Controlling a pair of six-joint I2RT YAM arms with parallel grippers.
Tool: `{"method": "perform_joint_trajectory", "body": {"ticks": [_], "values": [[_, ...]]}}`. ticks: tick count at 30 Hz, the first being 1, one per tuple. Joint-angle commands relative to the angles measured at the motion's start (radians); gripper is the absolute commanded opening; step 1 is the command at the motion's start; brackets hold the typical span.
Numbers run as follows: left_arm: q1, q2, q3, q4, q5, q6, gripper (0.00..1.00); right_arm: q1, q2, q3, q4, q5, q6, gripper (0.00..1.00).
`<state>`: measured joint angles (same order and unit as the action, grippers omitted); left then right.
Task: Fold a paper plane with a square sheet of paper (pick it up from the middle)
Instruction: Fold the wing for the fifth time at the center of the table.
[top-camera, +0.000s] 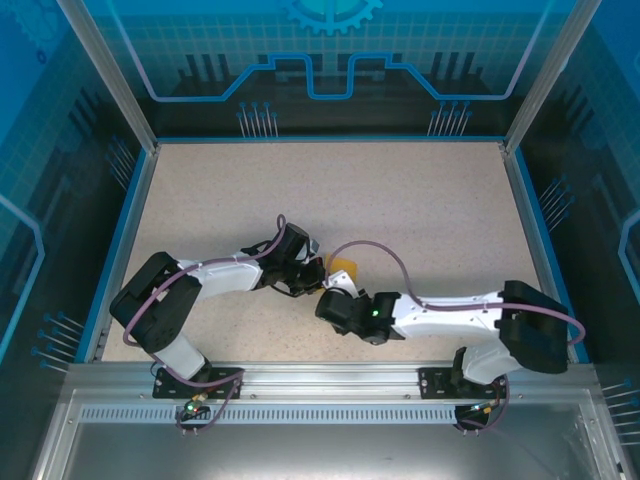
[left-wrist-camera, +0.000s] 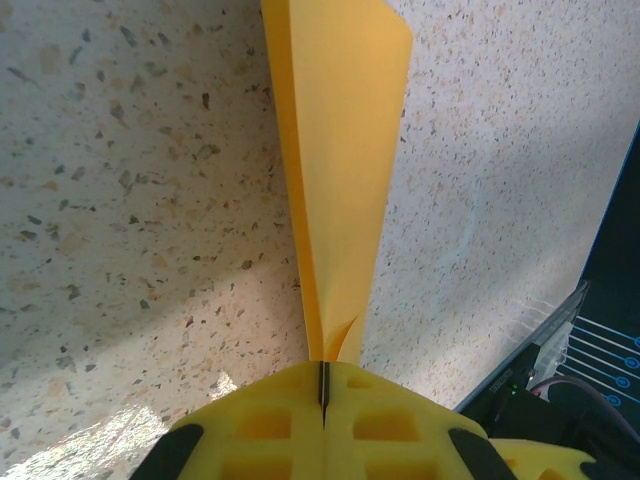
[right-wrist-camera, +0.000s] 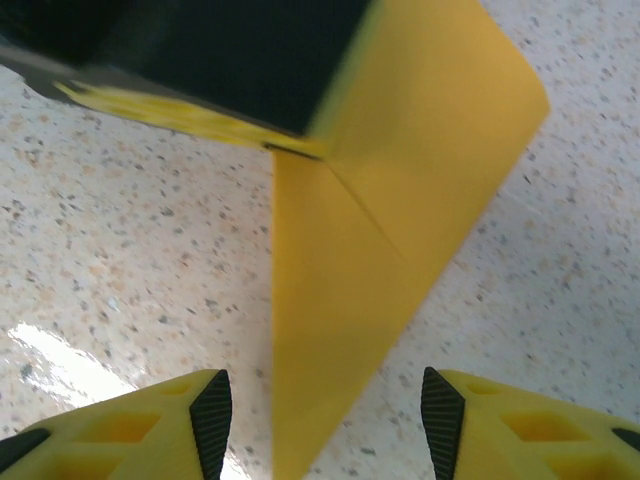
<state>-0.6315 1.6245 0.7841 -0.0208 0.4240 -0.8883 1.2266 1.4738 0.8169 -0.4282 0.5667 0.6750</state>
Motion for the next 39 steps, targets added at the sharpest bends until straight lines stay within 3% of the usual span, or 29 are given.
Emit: {"method": "perform_joint_trajectory", "body": {"ticks": [1,10,14,20,27,32,39], "values": [[-0.007,0.011,0.033,-0.031,0.003,0.014,0.0,0.015,0.062,0.057,-0.072,0.054,0.006,0.54],[-0.007,0.009,0.035,-0.038,0.006,0.017,0.0,0.038,0.183,0.136,-0.107,0.081,0.005,0.48],[-0.007,0.0,0.03,-0.042,0.001,0.017,0.0,0.055,0.168,0.126,-0.1,0.108,0.018,0.47],[-0.006,-0.021,0.029,-0.054,-0.01,0.018,0.0,0.047,-0.029,-0.029,-0.036,0.101,0.057,0.49],[-0.007,-0.025,0.038,-0.053,-0.003,0.015,0.0,0.001,-0.278,-0.243,0.161,-0.052,-0.027,0.54],[-0.007,-0.021,0.043,-0.049,0.005,0.01,0.0,0.029,-0.204,-0.177,0.101,-0.015,-0.059,0.55],[-0.007,-0.022,0.046,-0.051,0.01,0.008,0.01,0.06,-0.084,-0.104,0.146,0.02,-0.09,0.55]]}}
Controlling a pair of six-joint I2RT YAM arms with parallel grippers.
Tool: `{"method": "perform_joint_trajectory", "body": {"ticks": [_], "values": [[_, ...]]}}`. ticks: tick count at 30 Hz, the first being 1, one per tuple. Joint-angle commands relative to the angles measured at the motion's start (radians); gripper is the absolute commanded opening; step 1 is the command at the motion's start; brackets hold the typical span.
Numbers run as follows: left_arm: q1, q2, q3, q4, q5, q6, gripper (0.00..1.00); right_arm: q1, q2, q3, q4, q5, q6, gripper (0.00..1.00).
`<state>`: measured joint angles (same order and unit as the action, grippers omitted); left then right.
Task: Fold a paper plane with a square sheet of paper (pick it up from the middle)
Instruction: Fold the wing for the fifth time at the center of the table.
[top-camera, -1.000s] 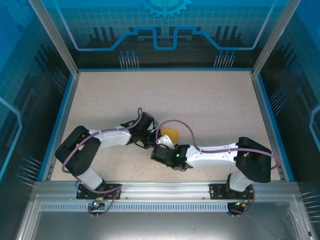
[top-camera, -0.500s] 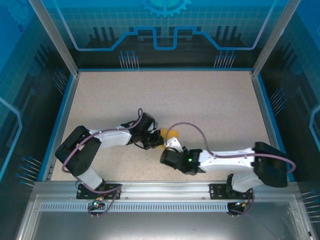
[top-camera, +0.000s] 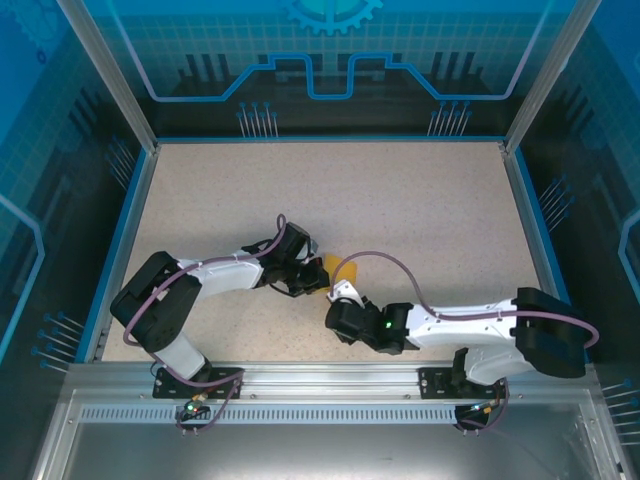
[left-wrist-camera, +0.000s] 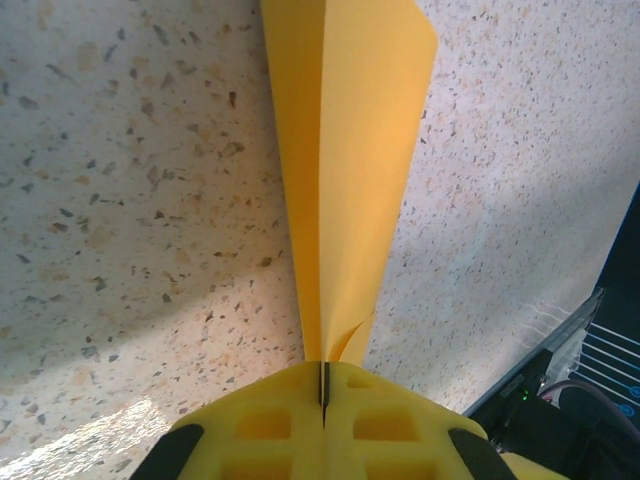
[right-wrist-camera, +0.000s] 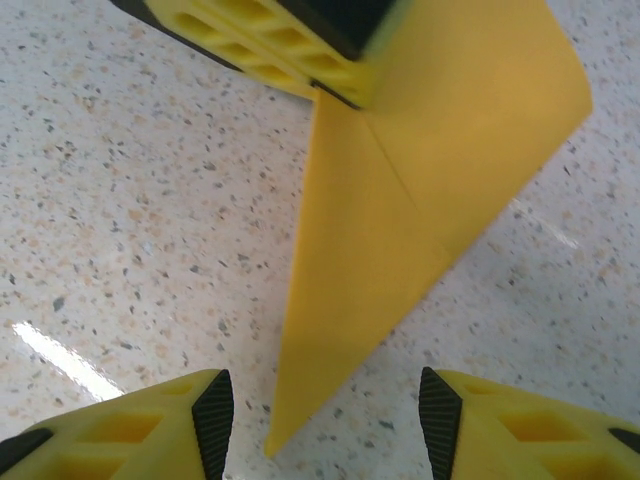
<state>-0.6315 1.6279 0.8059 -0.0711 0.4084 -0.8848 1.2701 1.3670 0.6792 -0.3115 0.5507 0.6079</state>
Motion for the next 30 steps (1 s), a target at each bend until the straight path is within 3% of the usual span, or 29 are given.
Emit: {"method": "perform_joint_trajectory", "body": {"ticks": [1,15,30], "values": [[-0.008,-0.024,0.024,0.003,0.027,0.003,0.01,0.016,0.033,0.035,0.039,0.036,-0.031,0.55],[-0.008,-0.03,0.014,0.011,0.032,0.0,0.01,0.017,0.211,0.126,0.023,0.09,-0.028,0.5],[-0.008,-0.031,0.017,-0.003,0.03,0.006,0.01,0.012,0.277,0.152,0.031,0.111,-0.013,0.32]]}}
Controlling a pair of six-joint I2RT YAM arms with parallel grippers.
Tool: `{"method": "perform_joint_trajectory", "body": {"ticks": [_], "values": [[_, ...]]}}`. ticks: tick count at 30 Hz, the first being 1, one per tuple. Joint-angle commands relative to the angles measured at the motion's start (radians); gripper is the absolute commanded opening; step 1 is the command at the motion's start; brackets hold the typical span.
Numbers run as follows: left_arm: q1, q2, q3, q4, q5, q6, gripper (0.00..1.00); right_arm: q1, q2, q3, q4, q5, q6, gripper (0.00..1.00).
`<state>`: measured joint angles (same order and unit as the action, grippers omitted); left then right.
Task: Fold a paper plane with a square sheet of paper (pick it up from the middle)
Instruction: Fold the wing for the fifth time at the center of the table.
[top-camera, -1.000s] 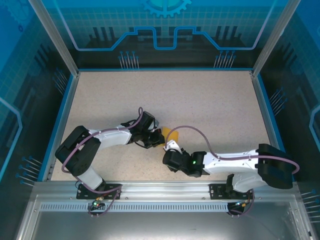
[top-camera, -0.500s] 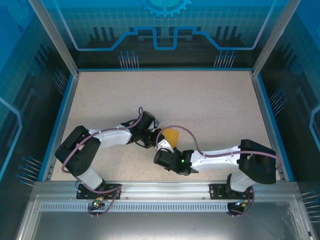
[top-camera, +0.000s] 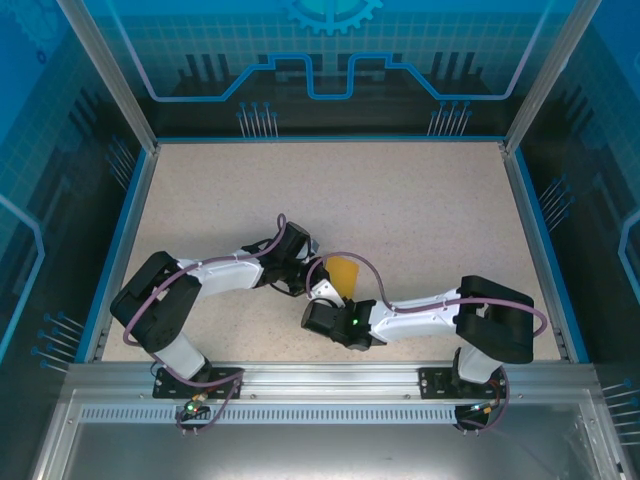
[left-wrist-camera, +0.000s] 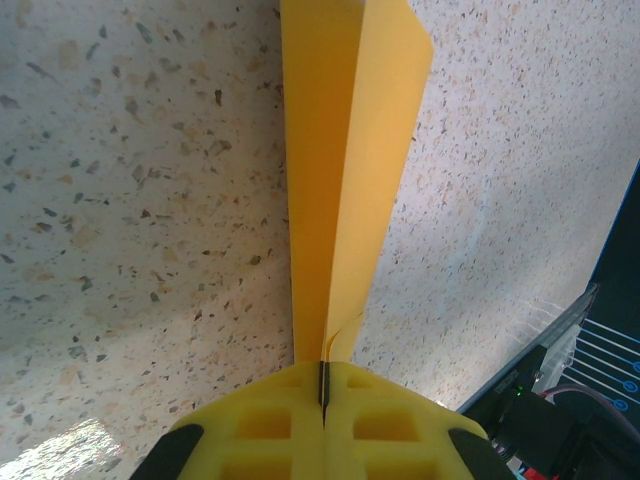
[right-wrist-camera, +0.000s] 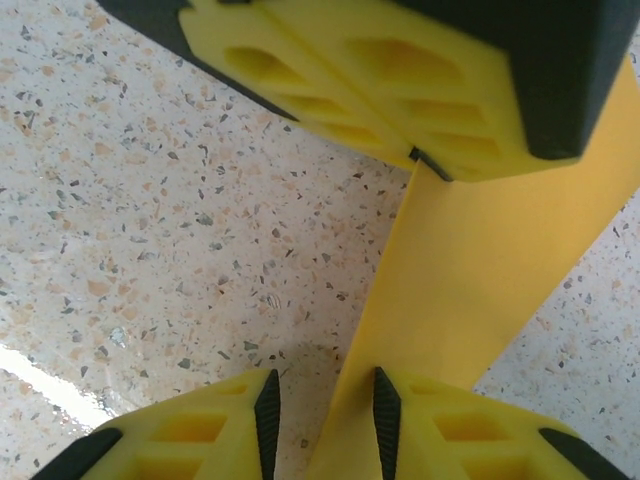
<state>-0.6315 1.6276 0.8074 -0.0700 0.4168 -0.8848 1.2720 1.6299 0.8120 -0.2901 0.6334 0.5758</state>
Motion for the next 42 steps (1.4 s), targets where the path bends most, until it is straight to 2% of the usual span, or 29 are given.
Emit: {"method": "perform_joint_trajectory", "body": {"ticks": [1,12,17,21,23,29,34,42], "values": [[-0.008,-0.03,0.015,-0.005,0.02,0.006,0.01,0.009,0.016,0.018,0.011,0.025,0.019,0.3],[-0.008,-0.046,0.012,-0.019,0.006,0.007,0.01,-0.004,0.017,0.008,-0.006,0.042,0.059,0.14],[-0.008,-0.043,0.015,-0.024,0.0,0.001,0.05,-0.009,0.01,-0.008,0.021,0.026,0.052,0.09],[-0.007,-0.068,0.024,-0.068,-0.039,0.012,0.22,-0.017,-0.004,-0.034,0.06,-0.01,0.04,0.07],[-0.001,-0.1,0.024,-0.094,-0.071,0.012,0.43,-0.032,-0.026,-0.062,0.11,-0.066,0.017,0.06],[0.046,-0.242,-0.006,-0.151,-0.156,-0.003,0.69,-0.106,-0.121,-0.181,0.283,-0.259,-0.024,0.06],[0.066,-0.364,-0.053,-0.184,-0.233,-0.028,0.76,-0.215,-0.172,-0.284,0.446,-0.479,-0.042,0.06],[0.07,-0.403,-0.107,-0.162,-0.236,-0.061,0.76,-0.299,-0.197,-0.38,0.609,-0.6,0.005,0.06]]}}
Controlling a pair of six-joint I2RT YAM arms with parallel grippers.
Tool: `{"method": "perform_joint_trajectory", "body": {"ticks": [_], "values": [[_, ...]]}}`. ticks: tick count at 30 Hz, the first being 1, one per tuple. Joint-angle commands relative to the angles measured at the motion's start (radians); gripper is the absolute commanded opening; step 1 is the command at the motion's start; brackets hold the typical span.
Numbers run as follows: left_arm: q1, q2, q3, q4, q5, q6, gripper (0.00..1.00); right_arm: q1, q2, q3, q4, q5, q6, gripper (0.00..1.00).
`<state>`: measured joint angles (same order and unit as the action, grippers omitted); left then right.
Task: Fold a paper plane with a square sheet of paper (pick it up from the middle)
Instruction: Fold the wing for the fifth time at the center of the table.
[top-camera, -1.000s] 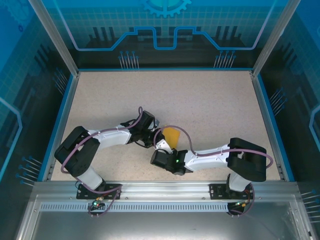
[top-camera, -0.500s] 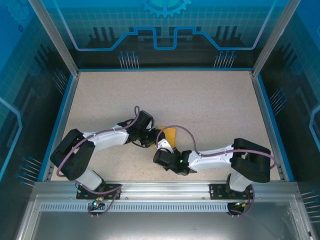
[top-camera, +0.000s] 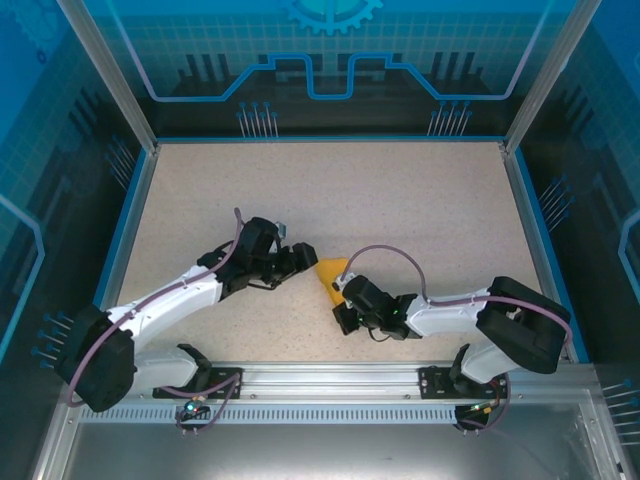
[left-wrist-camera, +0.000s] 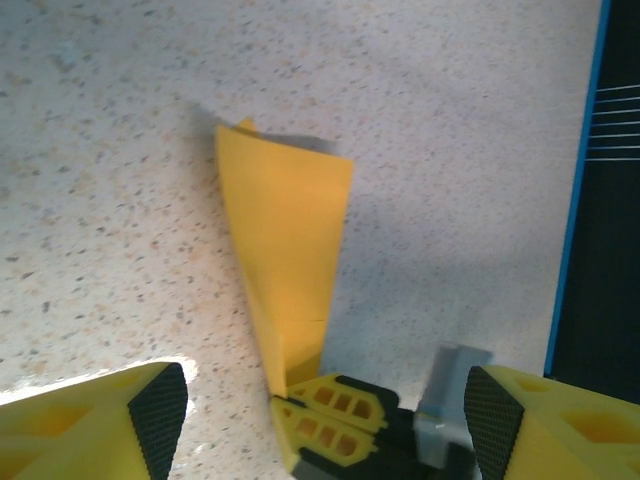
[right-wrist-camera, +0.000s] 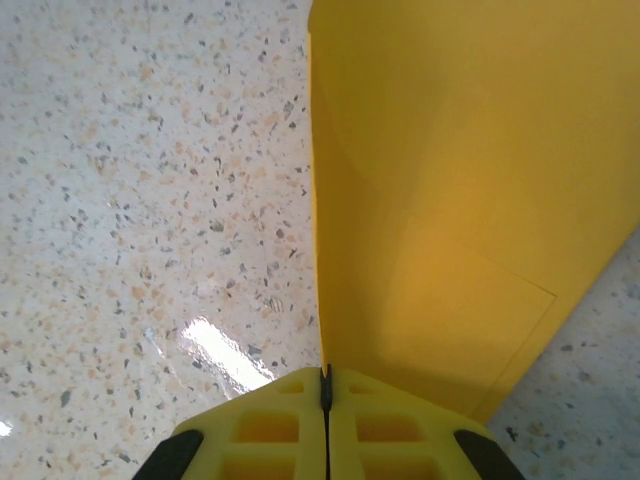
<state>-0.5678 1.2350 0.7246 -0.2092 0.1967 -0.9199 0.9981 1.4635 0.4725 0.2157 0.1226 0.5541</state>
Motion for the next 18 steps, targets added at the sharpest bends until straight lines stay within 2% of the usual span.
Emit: {"method": "perform_joint_trajectory", "body": {"ticks": [1,4,6,10,18], "values": [[0.006,-0.011,-0.031,-0.013,-0.008,-0.027,0.76,-0.036,-0.042,-0.058,0.127,-0.107,0.037,0.06],[0.007,0.001,-0.033,0.013,0.017,-0.015,0.77,-0.072,-0.074,-0.1,0.18,-0.167,0.05,0.06],[0.006,0.025,-0.019,0.014,0.03,-0.006,0.81,-0.078,-0.1,-0.111,0.175,-0.167,0.04,0.07],[0.008,0.131,0.045,0.029,0.094,0.0,0.82,-0.078,-0.123,-0.11,0.127,-0.155,-0.003,0.08],[0.01,0.352,0.182,-0.022,0.193,-0.016,0.78,-0.07,-0.092,-0.077,0.073,-0.141,-0.054,0.1]]}}
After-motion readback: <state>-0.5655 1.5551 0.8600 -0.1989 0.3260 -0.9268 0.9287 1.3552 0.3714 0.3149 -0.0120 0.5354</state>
